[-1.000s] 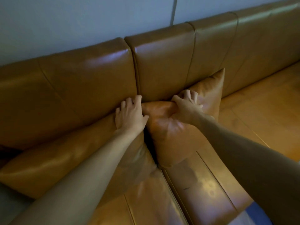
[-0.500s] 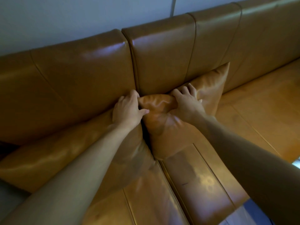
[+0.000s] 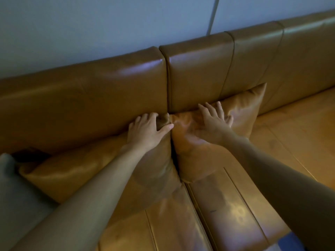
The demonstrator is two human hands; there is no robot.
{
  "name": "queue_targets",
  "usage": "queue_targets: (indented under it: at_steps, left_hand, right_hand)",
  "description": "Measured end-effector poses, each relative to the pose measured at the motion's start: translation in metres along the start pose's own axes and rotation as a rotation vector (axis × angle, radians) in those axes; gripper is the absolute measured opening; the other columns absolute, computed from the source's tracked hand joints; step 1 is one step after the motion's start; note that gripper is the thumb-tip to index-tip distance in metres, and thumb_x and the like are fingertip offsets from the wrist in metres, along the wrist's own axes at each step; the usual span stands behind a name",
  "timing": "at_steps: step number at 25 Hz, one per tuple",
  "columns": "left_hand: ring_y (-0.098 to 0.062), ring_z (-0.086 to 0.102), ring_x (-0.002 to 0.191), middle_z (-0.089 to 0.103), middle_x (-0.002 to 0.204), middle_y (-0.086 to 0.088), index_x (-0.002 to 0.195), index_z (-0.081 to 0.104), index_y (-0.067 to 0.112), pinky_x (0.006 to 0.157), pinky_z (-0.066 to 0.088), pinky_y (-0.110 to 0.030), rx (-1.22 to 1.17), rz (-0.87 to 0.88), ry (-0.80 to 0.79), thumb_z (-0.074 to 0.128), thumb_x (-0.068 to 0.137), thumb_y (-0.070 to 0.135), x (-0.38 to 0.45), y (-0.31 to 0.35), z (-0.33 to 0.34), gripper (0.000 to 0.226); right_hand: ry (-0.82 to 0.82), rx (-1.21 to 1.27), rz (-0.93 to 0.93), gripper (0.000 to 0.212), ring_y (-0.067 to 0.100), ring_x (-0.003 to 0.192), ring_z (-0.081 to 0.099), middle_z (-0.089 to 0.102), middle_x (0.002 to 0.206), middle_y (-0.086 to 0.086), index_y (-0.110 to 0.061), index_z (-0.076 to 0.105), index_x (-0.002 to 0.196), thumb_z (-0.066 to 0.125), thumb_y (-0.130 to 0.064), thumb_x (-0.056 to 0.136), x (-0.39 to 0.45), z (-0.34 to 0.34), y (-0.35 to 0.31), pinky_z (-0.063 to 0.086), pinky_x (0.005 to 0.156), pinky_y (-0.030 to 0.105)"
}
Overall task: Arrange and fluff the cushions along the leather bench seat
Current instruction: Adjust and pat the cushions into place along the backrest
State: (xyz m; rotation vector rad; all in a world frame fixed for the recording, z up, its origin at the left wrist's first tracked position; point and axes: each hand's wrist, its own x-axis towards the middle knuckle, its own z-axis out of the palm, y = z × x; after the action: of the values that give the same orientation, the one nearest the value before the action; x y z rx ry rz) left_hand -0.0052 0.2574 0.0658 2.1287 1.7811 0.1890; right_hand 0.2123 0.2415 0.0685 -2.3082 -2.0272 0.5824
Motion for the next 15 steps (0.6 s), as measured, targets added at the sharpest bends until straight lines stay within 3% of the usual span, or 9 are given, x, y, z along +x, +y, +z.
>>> queue_targets:
  at_steps: [4,7,11,15]
  left_hand:
    - [-0.028,0.041,0.133,0.047,0.143,-0.004,0.138,0.045,0.026,0.106,0.032,-0.044,0.002,-0.083,-0.030,0.033,0.091,0.067,-0.029,-0.029,-0.021,0.063]
    - [-0.025,0.045,0.130,0.051,0.138,0.000,0.130,0.053,0.028,0.105,0.034,-0.043,0.021,-0.157,0.067,0.040,0.096,0.054,-0.065,-0.082,-0.055,0.045]
    - [-0.025,0.046,0.126,0.054,0.134,-0.002,0.126,0.056,0.024,0.102,0.037,-0.042,0.034,-0.291,0.199,0.046,0.098,0.044,-0.126,-0.182,-0.099,0.036]
    - [-0.030,0.037,0.134,0.046,0.143,-0.006,0.132,0.053,0.019,0.103,0.035,-0.047,0.103,-0.219,0.396,0.056,0.093,0.040,-0.180,-0.250,-0.118,0.044]
  right_hand:
    - [0.155,0.120,-0.184,0.060,0.029,0.151,0.004,0.024,0.160,0.001,-0.029,0.035,0.147,0.049,-0.046,0.091,-0.020,-0.005,-0.075,0.018,0.113,0.061]
    - [0.224,0.049,-0.320,0.039,0.030,0.133,0.032,0.046,0.137,0.005,-0.026,0.054,0.131,0.049,-0.039,0.094,-0.038,0.009,-0.140,0.030,0.106,0.051]
    - [0.057,0.042,-0.408,0.033,0.024,0.124,0.039,0.051,0.131,-0.001,-0.030,0.055,0.126,0.048,-0.040,0.096,-0.061,0.040,-0.207,0.031,0.101,0.045]
    - [-0.088,0.006,-0.494,0.036,0.022,0.127,0.040,0.050,0.135,-0.003,-0.032,0.051,0.131,0.046,-0.042,0.097,-0.081,0.066,-0.278,0.029,0.102,0.045]
